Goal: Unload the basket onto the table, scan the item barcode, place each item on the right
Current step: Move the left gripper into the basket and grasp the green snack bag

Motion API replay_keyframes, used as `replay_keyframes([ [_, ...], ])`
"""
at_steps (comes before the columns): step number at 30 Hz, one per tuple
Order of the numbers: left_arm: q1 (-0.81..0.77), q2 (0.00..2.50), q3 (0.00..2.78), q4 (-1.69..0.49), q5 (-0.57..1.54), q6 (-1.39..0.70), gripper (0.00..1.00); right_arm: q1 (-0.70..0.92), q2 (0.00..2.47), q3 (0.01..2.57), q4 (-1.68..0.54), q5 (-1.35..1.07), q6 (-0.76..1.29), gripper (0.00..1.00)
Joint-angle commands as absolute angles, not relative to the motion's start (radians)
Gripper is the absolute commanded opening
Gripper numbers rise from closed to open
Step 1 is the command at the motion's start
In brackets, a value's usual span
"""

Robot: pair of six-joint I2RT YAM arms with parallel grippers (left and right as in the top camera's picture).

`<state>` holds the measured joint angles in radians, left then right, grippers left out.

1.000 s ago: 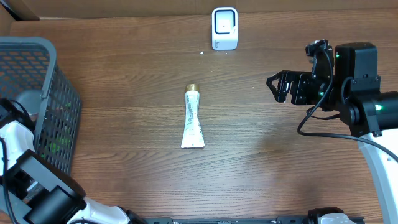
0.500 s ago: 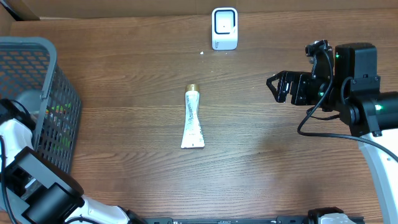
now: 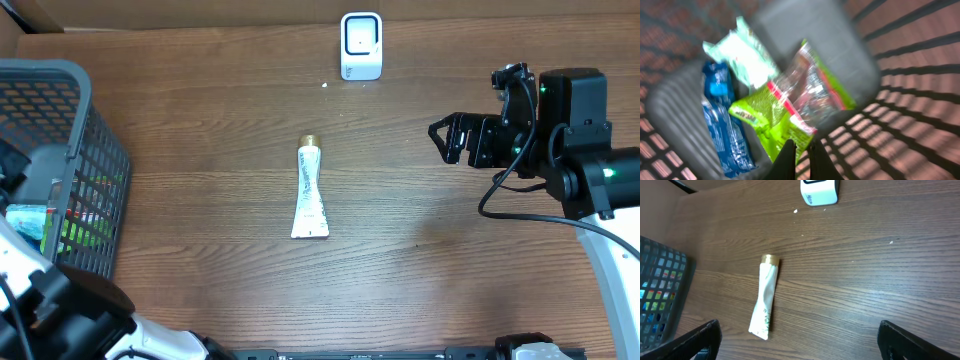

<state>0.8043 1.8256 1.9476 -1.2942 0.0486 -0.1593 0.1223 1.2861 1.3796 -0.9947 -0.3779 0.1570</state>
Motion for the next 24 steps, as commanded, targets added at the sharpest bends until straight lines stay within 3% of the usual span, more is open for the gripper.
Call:
replay_keyframes([
  [1, 0.794, 1.748, 2.033, -1.312, 0.091, -0.105, 0.04, 0.123, 1.287, 1.408, -0.986, -0.384, 0.153, 1.00],
  [2, 0.794, 1.739, 2.033, -1.312, 0.084, -0.077, 0.09, 0.123, 1.287, 1.408, -0.986, -0.384, 0.153, 1.00],
  [5, 0.794, 1.746, 2.021, -1.316, 0.047, -0.001, 0.53, 0.123, 1.287, 1.408, -0.985, -0.384, 0.153, 1.00],
  [9, 0.797, 1.772, 1.932, -1.298, 0.023, 0.007, 0.96, 0.123, 1.287, 1.408, -0.977, -0.384, 0.153, 1.00],
  [10, 0.797, 1.778, 1.907, -1.293, 0.022, 0.007, 1.00, 0.123, 1.287, 1.408, -0.975, -0.384, 0.153, 1.00],
  [24, 0.805, 1.973, 1.621, -1.057, -0.028, 0.053, 1.00, 0.123, 1.287, 1.408, -0.979, -0.384, 0.153, 1.00],
])
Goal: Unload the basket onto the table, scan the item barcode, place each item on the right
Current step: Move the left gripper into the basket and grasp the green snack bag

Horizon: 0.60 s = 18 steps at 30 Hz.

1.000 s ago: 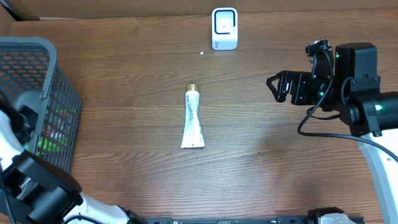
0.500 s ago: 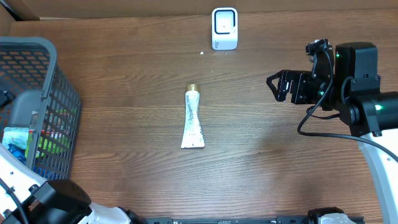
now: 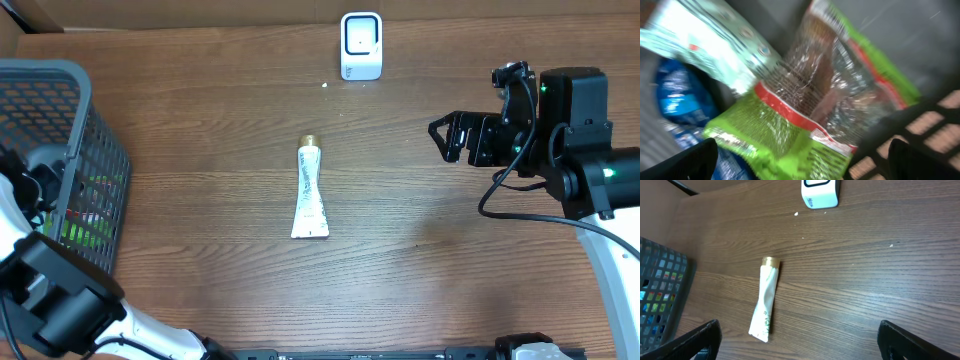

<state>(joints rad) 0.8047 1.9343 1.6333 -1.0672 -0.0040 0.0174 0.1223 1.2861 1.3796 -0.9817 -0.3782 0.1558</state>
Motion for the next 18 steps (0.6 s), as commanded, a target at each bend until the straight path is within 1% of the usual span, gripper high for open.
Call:
replay_keyframes([
  [1, 0.805, 1.988, 1.621, -1.056, -0.033, 0.053, 1.00, 0.123, 1.287, 1.408, -0.979, -0.384, 0.153, 1.00],
  [6, 0.798, 2.107, 1.621, -1.067, -0.035, 0.054, 0.99, 0.123, 1.287, 1.408, -0.976, -0.384, 0.153, 1.00],
  [8, 0.797, 2.146, 1.621, -1.081, -0.034, 0.057, 0.91, 0.123, 1.287, 1.408, -0.979, -0.384, 0.153, 1.00],
  [9, 0.798, 2.160, 1.621, -1.088, -0.035, 0.057, 0.85, 0.123, 1.287, 1.408, -0.980, -0.384, 0.153, 1.00],
  [12, 0.799, 2.186, 1.621, -1.107, -0.034, 0.057, 0.59, 0.123, 1.287, 1.408, -0.981, -0.384, 0.153, 1.00],
  [14, 0.799, 2.183, 1.621, -1.108, -0.034, 0.057, 0.37, 0.123, 1.287, 1.408, -0.977, -0.384, 0.153, 1.00],
  [16, 0.799, 2.176, 1.627, -1.112, -0.034, 0.056, 0.08, 0.123, 1.287, 1.408, -0.974, -0.384, 0.153, 1.00],
  [17, 0.799, 2.175, 1.638, -1.124, -0.034, 0.056, 0.04, 0.123, 1.287, 1.408, -0.973, -0.384, 0.153, 1.00],
  [18, 0.799, 2.175, 1.652, -1.139, -0.034, 0.055, 0.04, 0.123, 1.287, 1.408, -0.972, -0.384, 0.153, 1.00],
])
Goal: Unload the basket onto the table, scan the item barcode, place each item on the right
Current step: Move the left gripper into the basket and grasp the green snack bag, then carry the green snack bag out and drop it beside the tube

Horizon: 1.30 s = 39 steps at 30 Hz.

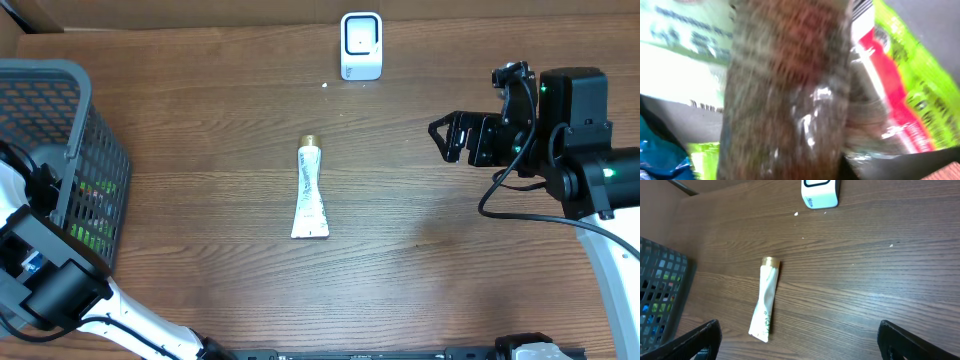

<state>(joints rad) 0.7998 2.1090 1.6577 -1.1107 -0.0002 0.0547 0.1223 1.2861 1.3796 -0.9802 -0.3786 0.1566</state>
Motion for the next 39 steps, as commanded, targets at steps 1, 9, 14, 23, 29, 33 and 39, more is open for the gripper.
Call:
replay_keyframes([
  [1, 0.799, 2.175, 1.667, -1.154, -0.033, 0.051, 0.04, 0.123, 1.287, 1.408, -0.972, -0.384, 0.153, 1.00],
  [9, 0.800, 2.175, 2.038, -1.447, 0.020, -0.004, 0.04, 0.123, 1.287, 1.408, -0.972, -0.384, 0.153, 1.00],
  [14, 0.799, 2.173, 2.324, -1.615, 0.089, -0.004, 0.04, 0.123, 1.287, 1.408, -0.972, -0.384, 0.153, 1.00],
  [23, 0.797, 1.972, 2.538, -1.687, 0.175, -0.003, 0.04, 0.123, 1.287, 1.408, -0.972, -0.387, 0.154, 1.00],
  [29, 0.797, 1.808, 2.538, -1.689, 0.193, -0.004, 0.04, 0.123, 1.287, 1.408, -0.971, -0.387, 0.157, 1.00],
  [33, 0.792, 1.728, 2.537, -1.689, 0.271, -0.004, 0.04, 0.123, 1.287, 1.408, -0.972, -0.387, 0.157, 1.00],
  [39, 0.669, 1.635, 2.489, -1.689, 0.334, -0.010, 0.04, 0.123, 1.287, 1.408, -0.972, -0.387, 0.157, 1.00],
])
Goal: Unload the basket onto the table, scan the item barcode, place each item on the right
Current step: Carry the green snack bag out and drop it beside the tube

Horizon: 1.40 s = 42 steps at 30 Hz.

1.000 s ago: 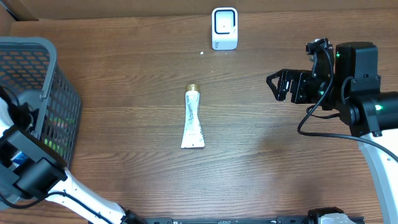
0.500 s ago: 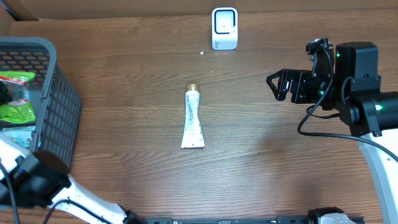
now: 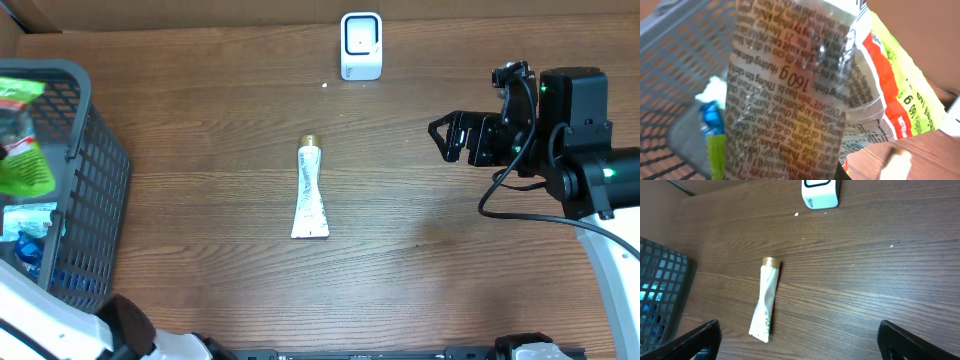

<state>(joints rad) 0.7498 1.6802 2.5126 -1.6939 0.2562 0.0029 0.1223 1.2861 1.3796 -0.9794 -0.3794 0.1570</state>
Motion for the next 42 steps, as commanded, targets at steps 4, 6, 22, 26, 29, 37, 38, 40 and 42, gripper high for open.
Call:
replay_keyframes([
  [4, 0.501, 1.610, 2.424, -1.689, 0.329, -0.029, 0.04, 0.123, 1.287, 1.408, -0.973, -0.387, 0.157, 1.00],
  [6, 0.432, 1.610, 2.400, -1.689, 0.321, -0.041, 0.04, 0.123, 1.287, 1.408, -0.977, -0.387, 0.157, 1.00],
  [22, 0.035, 1.610, 2.040, -1.494, 0.134, -0.283, 0.04, 0.123, 1.287, 1.408, -1.001, -0.387, 0.157, 1.00],
  [26, -0.047, 1.610, 1.896, -1.380, 0.094, -0.350, 0.04, 0.123, 1.287, 1.408, -1.002, -0.387, 0.157, 1.00],
  [29, -0.099, 1.610, 1.788, -1.290, 0.065, -0.397, 0.04, 0.123, 1.287, 1.408, -1.002, -0.387, 0.157, 1.00],
  [37, -0.169, 1.610, 1.516, -1.043, -0.006, -0.482, 0.04, 0.123, 1.287, 1.408, -0.998, -0.387, 0.157, 1.00],
  [38, -0.171, 1.610, 1.484, -1.016, -0.019, -0.486, 0.04, 0.123, 1.287, 1.408, -0.998, -0.386, 0.157, 1.00],
  [40, -0.171, 1.610, 1.420, -0.965, -0.036, -0.499, 0.04, 0.123, 1.287, 1.408, -0.998, -0.386, 0.156, 1.00],
  [42, -0.171, 1.610, 1.350, -0.908, -0.037, -0.499, 0.04, 0.123, 1.287, 1.408, -0.998, -0.386, 0.157, 1.00],
])
